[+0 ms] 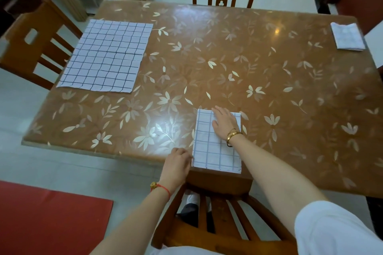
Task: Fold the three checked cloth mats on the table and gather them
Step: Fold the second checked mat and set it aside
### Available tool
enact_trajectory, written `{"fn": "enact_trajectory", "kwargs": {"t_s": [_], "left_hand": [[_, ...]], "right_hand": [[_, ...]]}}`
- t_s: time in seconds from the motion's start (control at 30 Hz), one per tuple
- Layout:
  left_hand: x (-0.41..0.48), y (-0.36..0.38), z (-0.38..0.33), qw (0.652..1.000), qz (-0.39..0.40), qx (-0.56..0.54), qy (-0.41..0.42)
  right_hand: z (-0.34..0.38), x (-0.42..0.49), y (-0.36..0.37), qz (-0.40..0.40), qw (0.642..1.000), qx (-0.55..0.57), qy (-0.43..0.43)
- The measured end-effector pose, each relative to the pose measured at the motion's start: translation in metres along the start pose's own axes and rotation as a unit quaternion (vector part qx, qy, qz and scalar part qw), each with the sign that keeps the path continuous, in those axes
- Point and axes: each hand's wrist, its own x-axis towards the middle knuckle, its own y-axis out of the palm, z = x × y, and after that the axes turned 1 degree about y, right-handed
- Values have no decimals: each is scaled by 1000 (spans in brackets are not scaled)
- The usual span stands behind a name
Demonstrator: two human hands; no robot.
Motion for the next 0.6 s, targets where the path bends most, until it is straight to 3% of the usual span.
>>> {"fn": "enact_trajectory", "kwargs": {"t_s": [0.07, 0.13, 0.27, 0.4, 0.6], "left_hand": [[16, -6, -4, 996, -28, -65, -46], [37, -13, -9, 984, -45, -144, -100], [80, -22, -20, 936, -43, -290, -195], [113, -21, -27, 856, -14, -439, -274], [144, -16, -27, 819, 9, -492, -293]], "right_hand": [[-15, -7, 1, -85, 996, 21, 32], [-32, -12, 2, -116, 989, 63, 70], [-50, -33, 6, -64, 981, 172, 65], [-57, -54, 15, 13, 982, 182, 37], [-64, -60, 18, 58, 978, 195, 38]]}}
